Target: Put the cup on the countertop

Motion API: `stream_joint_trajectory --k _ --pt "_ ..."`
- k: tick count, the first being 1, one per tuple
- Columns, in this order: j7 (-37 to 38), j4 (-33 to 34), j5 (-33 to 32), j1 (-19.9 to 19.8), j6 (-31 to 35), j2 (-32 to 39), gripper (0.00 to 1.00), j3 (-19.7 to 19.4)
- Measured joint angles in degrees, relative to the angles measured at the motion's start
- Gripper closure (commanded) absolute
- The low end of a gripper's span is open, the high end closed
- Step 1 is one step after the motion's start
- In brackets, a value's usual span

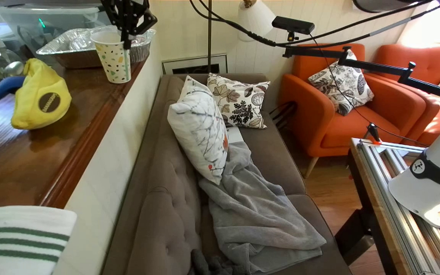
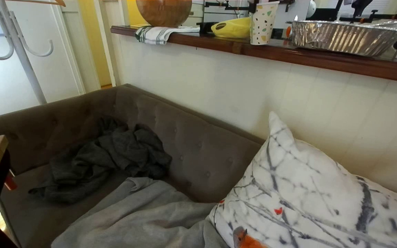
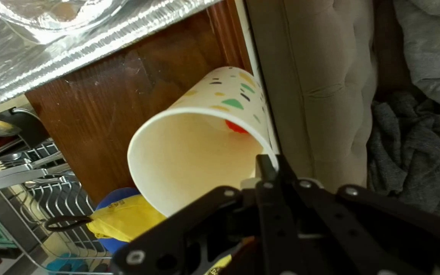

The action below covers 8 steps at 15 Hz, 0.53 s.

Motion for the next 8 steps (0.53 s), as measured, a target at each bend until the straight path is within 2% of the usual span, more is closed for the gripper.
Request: stream_joint_trajectory --k 6,7,8 --pt "-1.94 2.31 0.0 0.7 2.43 2.04 0.99 -0.1" --pt "-2.07 2.65 0.0 0.75 2.44 2.27 0.71 -0.1" --pt "-2.14 3.02 0.0 0.81 2.44 2.49 0.69 -0.1"
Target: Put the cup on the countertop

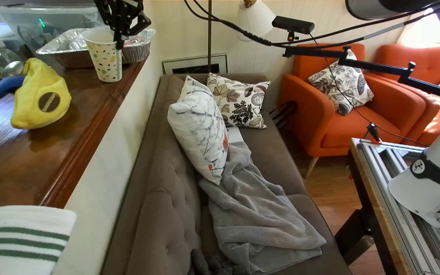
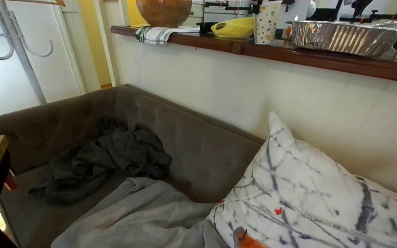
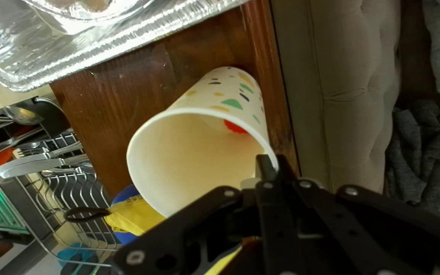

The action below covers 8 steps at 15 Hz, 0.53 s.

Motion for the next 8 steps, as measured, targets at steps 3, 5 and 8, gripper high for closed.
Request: stream_joint_trajectory --k 3,5,8 --pt "-0.04 0.59 0.0 0.09 0.0 0.55 0.49 0.0" --pt "-0.07 0.69 0.0 0.12 0.0 0.77 0.36 0.0" --pt "-0.32 1.06 0.0 0.24 0.13 1.0 0.15 0.0"
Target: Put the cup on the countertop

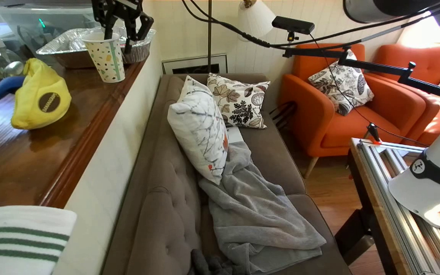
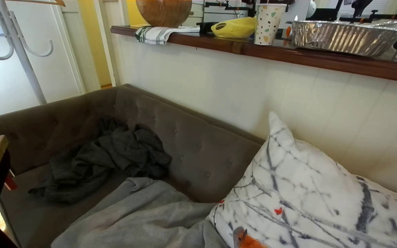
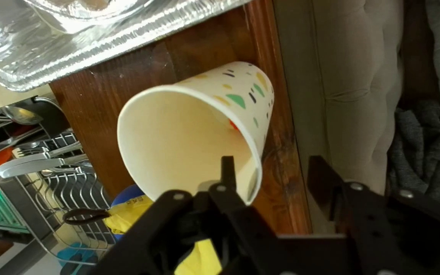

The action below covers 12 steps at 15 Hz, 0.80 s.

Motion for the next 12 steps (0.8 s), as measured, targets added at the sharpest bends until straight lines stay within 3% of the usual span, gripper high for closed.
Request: stream_joint_trajectory --k 2,7,12 --pt "-1.46 0.71 -0.13 0.3 1.62 0.21 0.02 -0.05" --pt "-3.78 2.33 -2.01 2.0 6.09 0.31 0.0 -1.0" --pt "-2.82 4.87 5.26 2.77 5.72 -1.98 0.0 6.07"
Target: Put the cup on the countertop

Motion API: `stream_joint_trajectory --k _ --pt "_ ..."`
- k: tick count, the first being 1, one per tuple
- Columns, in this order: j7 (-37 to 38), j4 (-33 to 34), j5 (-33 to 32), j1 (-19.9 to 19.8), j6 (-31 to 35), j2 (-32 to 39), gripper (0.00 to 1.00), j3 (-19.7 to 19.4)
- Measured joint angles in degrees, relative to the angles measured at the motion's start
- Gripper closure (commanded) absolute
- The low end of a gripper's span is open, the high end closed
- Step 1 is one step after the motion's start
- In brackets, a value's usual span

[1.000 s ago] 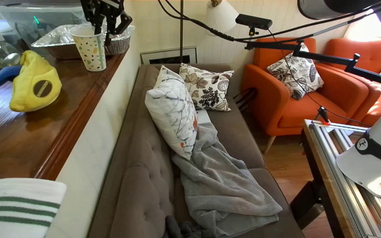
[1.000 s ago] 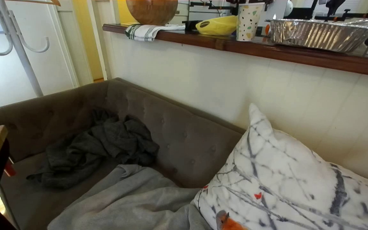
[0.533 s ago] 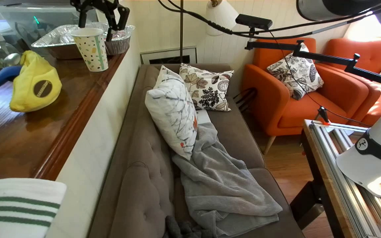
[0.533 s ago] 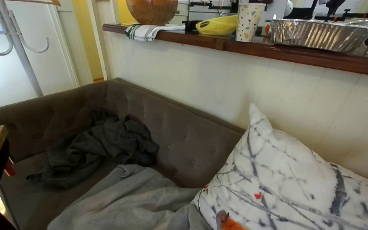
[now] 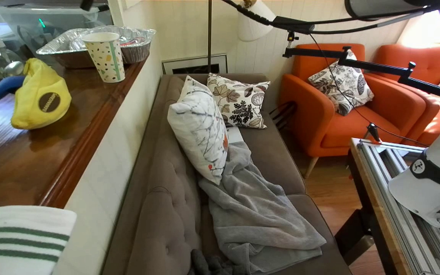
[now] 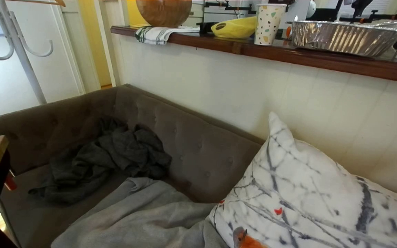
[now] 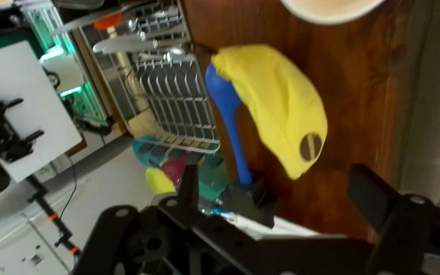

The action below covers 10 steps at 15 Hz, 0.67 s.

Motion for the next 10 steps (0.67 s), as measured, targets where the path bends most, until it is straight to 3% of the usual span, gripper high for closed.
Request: stream_joint_trajectory --k 10 --pt "-1.45 -0.24 16.18 -2.6 -6.28 -3.65 0.0 15.54"
